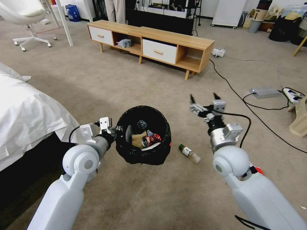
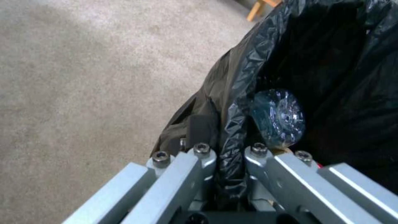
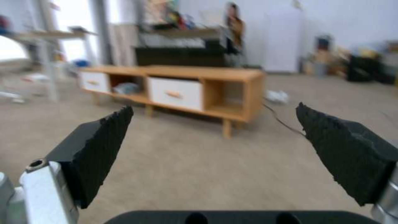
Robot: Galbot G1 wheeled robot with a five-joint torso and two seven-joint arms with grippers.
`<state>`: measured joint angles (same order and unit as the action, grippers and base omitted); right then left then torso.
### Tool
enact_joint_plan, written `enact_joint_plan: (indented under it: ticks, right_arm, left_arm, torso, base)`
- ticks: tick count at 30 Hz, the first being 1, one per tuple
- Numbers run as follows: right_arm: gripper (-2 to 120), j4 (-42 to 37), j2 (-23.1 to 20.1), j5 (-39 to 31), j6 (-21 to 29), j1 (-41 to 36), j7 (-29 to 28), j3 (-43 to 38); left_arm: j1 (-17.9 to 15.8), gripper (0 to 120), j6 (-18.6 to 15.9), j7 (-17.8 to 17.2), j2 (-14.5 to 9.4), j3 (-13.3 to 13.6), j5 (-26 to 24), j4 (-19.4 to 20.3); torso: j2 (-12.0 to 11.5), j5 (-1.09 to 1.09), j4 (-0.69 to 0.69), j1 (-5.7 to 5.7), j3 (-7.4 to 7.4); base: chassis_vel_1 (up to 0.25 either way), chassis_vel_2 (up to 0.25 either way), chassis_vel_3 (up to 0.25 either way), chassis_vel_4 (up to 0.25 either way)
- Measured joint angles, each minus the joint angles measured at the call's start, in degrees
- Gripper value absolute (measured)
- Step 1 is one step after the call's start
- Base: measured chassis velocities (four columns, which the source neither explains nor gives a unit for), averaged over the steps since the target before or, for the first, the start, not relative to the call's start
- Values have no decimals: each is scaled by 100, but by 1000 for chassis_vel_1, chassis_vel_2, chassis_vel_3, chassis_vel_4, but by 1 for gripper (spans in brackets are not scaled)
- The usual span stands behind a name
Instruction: Pick up the trash bin and place the garbage on the floor into it.
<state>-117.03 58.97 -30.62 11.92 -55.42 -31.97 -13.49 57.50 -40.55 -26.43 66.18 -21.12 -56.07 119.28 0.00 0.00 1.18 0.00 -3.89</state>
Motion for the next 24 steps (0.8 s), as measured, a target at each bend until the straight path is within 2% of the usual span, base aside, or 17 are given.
enact_joint_plan:
  ticks: [2, 3, 5, 24]
  right_arm:
    - [100, -9, 7, -71, 117, -12, -163, -23]
    - [100, -17, 41, -263, 412, -33, -573, -75]
    - [100, 54, 99, -337, 532, -36, -897, -122]
    - [100, 139, 241, -251, 432, -53, -907, -92]
  left_arm:
    - [0, 0, 1, 0, -4, -4, 1, 8]
    - [0, 0, 9, 1, -7, -20, 2, 19]
    - [1, 0, 27, 1, -11, -54, 11, 29]
    - [43, 0, 56, -36, -77, -165, -22, 123]
  torso:
    - [0, 0, 0, 0, 0]
    - [0, 0, 0, 0, 0]
    - [0, 0, 0, 0, 0]
    - [0, 0, 0, 0, 0]
  base:
    - [0, 0, 0, 0]
    - [0, 0, 0, 0]
    - [0, 0, 0, 0]
    - [0, 0, 0, 0]
